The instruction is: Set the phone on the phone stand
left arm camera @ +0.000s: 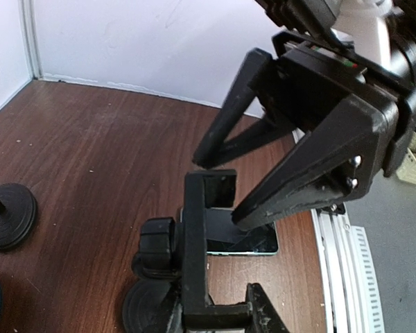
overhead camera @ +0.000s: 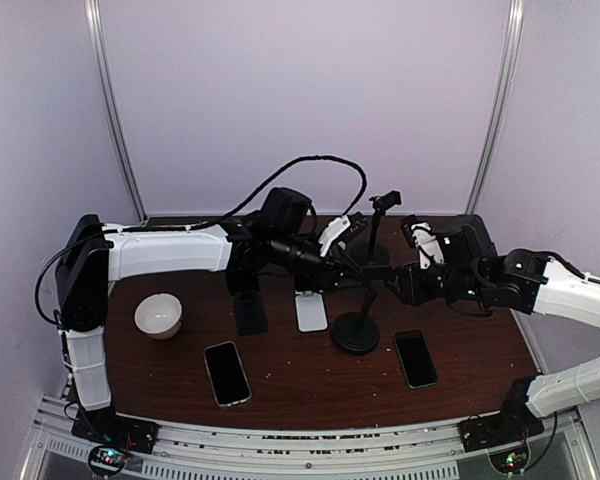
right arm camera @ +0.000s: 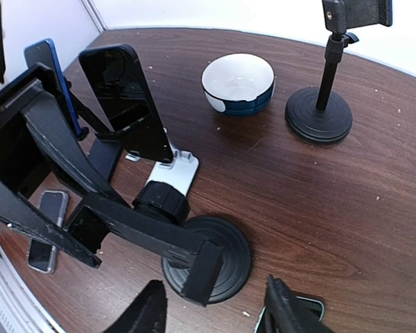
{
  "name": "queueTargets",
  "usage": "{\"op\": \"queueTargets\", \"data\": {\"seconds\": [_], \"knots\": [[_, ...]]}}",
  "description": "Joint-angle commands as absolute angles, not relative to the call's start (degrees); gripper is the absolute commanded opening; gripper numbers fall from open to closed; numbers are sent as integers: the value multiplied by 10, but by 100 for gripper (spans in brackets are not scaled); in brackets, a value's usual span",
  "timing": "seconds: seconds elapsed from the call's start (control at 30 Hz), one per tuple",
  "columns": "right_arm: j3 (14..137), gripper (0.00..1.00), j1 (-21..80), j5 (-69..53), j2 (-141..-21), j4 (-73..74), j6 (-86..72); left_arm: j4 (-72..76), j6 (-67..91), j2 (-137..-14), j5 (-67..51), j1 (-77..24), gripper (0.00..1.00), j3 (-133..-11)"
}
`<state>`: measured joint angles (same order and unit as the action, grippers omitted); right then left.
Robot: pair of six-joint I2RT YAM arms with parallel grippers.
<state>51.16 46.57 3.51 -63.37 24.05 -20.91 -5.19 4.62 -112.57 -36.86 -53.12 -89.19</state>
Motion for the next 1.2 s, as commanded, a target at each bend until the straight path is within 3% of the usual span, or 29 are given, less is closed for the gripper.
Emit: {"op": "queueTargets", "data": {"seconds": [0.0,0.2,0.5,0.7,0.93,1.03,1.1,1.17], "knots": [[475,55,448,-20,-583,203,-199,-130,-34,-1137,-447,-529,0,-923],[467,65,405,-123,-532,214,-161,-127,-91,-1127,-581,-522,0,-919],[455,66,394,-125,-513,230,-164,18,9,-1113,-535,-516,0,-844],[453,66,387,-130,-498,224,-170,2,0,-1109,-497,-516,0,-837],[463,71,361,37,-514,309,-238,1,-6,-1099,-457,-516,0,-827],[464,79,333,76,-548,389,-303,2,-6,-1099,-455,-516,0,-825],[468,92,332,94,-582,450,-330,3,-2,-1098,-455,-517,11,-824],[463,100,340,102,-601,481,-352,8,1,-1096,-454,-517,25,-821]]}}
